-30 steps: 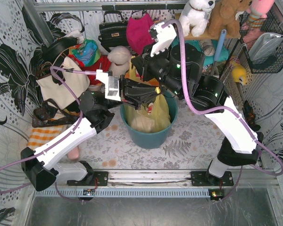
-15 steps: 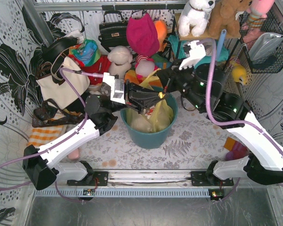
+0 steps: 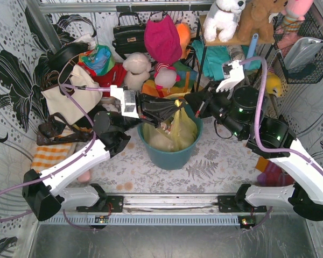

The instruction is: Tie the trash bag

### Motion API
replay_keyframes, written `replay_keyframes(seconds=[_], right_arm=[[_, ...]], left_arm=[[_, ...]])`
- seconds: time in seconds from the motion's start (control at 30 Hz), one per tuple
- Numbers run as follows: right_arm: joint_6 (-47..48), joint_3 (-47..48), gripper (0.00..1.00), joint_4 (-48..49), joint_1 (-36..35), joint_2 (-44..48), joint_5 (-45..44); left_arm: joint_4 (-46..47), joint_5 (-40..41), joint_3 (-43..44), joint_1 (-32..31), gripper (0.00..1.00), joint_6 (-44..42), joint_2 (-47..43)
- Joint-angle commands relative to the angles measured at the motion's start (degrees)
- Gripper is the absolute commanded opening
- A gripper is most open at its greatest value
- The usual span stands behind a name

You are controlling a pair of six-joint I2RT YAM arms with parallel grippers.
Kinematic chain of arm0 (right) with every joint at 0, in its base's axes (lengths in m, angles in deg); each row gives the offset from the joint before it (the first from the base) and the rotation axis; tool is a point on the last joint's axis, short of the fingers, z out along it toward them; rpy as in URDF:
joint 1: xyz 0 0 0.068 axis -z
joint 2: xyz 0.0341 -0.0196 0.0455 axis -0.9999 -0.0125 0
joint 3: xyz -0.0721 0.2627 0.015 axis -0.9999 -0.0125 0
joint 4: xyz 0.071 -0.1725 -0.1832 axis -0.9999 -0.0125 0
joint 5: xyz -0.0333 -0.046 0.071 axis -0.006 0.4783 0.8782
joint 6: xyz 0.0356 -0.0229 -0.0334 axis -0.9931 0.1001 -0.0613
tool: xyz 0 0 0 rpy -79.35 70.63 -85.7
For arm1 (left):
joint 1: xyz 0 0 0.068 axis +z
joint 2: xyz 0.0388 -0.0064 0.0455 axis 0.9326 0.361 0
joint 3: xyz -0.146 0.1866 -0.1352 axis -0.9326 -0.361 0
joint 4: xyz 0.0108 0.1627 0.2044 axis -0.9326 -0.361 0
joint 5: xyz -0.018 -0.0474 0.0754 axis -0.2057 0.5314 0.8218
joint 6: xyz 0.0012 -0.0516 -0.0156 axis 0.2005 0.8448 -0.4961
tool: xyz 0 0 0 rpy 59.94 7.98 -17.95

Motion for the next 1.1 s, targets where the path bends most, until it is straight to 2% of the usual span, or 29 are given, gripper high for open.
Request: replay_keyframes(seconds=[0.0,0.2,0.53,0.8,1.07], right_arm=[[-3.75,-2.79,0.00,0.78,-0.29,1.87,4.82],[-5.00,-5.53,0.00,3.22,-0.32,3.39,10.04],[-5.58,-3.75,0.00,3.38,-0.31,1.63,16.22],[-7.40,-2.12,0.00,3.00,-0.33,0.15,20.87],[-12.23,-5.87,0.00,8.61,-0.38,0.57,21.72]], left_arm=[[-2.34,5.62,-0.51,0.32,0.00,-4.16,-1.61],[-5.13,11.37,-1.52,0.35,0.00,-6.73,-2.02],[-7.92,14.71,-2.36,0.33,0.00,-8.62,-3.26],[-8.72,15.53,-2.41,0.34,0.00,-9.03,-3.65],[-9.03,15.18,-2.25,0.28,0.00,-8.83,-3.38]])
